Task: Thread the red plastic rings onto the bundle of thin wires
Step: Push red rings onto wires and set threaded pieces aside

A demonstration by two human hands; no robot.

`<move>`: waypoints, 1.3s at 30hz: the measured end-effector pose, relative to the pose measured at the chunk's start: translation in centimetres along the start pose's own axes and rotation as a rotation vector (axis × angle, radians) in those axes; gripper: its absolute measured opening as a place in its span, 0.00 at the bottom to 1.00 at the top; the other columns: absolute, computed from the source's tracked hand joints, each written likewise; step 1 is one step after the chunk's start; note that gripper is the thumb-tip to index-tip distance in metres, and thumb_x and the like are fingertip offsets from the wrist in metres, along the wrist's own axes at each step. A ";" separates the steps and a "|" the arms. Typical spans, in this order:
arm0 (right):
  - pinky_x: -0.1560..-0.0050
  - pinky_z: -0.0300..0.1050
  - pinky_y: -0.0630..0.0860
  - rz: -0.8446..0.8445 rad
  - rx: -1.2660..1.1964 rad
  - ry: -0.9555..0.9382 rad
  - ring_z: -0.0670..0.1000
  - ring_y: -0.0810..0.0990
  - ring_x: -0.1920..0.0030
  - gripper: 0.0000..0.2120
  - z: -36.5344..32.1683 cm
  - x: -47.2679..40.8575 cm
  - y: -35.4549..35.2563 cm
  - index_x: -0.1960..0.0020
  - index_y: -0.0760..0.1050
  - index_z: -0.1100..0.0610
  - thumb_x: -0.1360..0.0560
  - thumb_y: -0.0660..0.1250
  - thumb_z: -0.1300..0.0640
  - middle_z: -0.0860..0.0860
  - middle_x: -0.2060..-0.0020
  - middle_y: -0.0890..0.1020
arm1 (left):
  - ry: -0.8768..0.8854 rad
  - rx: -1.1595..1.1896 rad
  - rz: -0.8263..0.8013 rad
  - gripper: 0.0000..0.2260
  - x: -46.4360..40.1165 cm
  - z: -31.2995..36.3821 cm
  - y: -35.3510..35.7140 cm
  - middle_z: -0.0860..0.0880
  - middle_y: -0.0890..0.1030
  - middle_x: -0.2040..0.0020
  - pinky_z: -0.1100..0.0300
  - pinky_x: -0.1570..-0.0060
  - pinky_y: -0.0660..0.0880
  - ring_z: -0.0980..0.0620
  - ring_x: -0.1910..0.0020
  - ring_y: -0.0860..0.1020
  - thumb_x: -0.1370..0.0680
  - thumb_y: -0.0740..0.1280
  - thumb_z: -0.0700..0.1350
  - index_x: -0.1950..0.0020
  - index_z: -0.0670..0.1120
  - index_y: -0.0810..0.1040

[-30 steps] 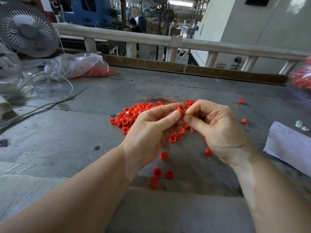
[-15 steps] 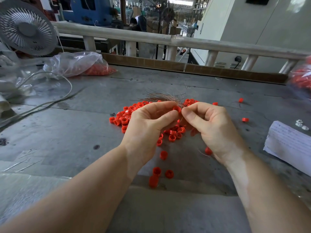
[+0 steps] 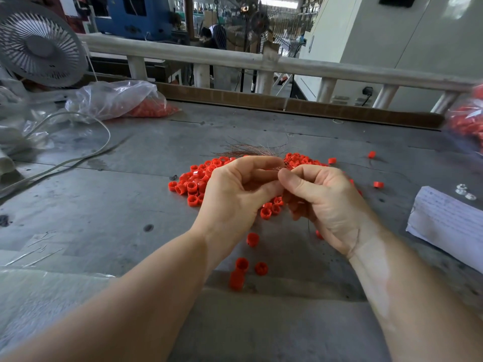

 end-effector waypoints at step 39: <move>0.82 0.30 0.59 0.005 0.035 -0.028 0.41 0.66 0.80 0.07 0.0 0.6 1.0 0.72 0.81 0.52 0.41 0.71 0.49 0.47 0.80 0.74 | 0.154 -0.412 0.031 0.10 0.7 1.7 0.6 0.47 0.77 0.61 0.69 0.62 0.72 0.54 0.62 0.75 0.33 0.75 0.35 0.54 0.46 0.84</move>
Point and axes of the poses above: each hand's wrist, its own x-axis away from the middle knuckle, its own y-axis out of the palm, z = x × y, the point moved 9 cm from there along -x, towards the middle knuckle
